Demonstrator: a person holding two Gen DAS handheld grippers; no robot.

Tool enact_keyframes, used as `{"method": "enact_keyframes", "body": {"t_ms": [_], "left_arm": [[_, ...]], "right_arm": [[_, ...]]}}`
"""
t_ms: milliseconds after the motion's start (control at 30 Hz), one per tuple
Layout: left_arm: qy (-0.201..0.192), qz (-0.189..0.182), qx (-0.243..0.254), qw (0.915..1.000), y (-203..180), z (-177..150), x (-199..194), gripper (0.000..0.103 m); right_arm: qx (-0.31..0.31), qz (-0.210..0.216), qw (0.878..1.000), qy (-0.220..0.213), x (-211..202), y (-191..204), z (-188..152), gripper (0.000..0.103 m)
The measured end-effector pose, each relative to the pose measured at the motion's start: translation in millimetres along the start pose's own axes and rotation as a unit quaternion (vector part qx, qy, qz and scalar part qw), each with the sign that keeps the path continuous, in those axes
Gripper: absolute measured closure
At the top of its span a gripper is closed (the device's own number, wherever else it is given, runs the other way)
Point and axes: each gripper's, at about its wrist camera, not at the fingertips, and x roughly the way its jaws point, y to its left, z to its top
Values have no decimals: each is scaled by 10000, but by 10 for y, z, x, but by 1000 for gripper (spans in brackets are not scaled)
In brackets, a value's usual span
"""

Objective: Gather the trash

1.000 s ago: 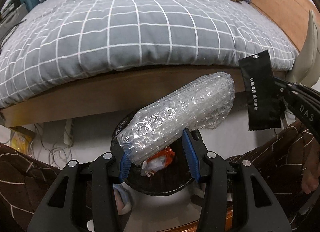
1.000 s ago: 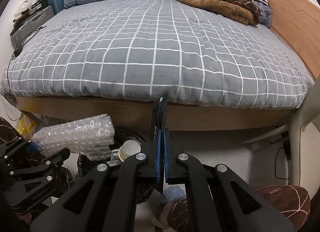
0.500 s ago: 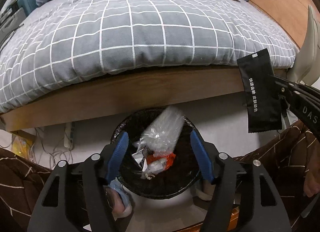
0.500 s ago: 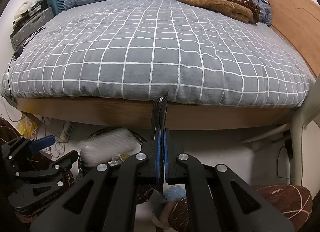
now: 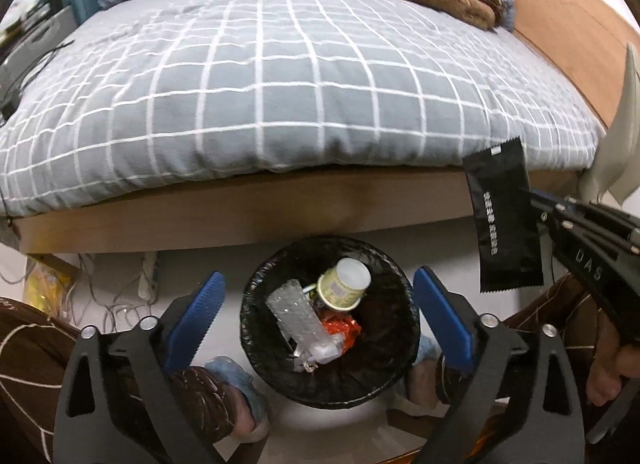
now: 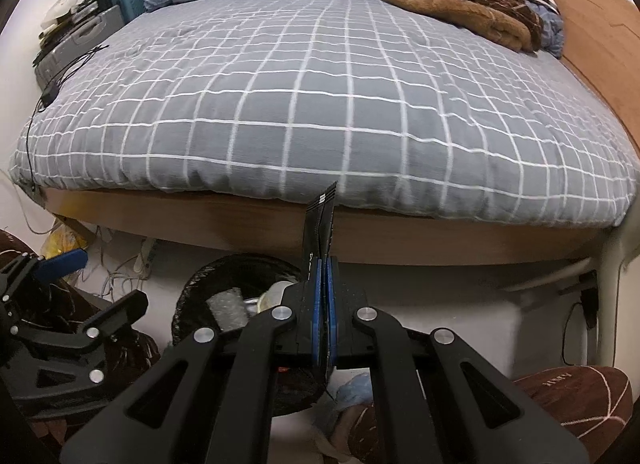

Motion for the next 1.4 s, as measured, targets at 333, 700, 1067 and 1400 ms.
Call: {"method": "enact_keyframes", "body": {"t_ms": [333,700,1067,1400], "left_arm": [[-95,242,-447,9987,489,-13,-99,6],[6,374,-593,9975,782,-59,-87,6],[42,380,-622,9973,797,-60,-77,6],[-30,399,-562,9976,733,-16,-72,6]], "right_arm": [[-395,296,9987,124,120,521,94,100],[-628,403,9963,423,303,906,80,100],[-687,368,9955,535,391,965,58,80],[-369,168,9989,234,274,677,132,38]]}}
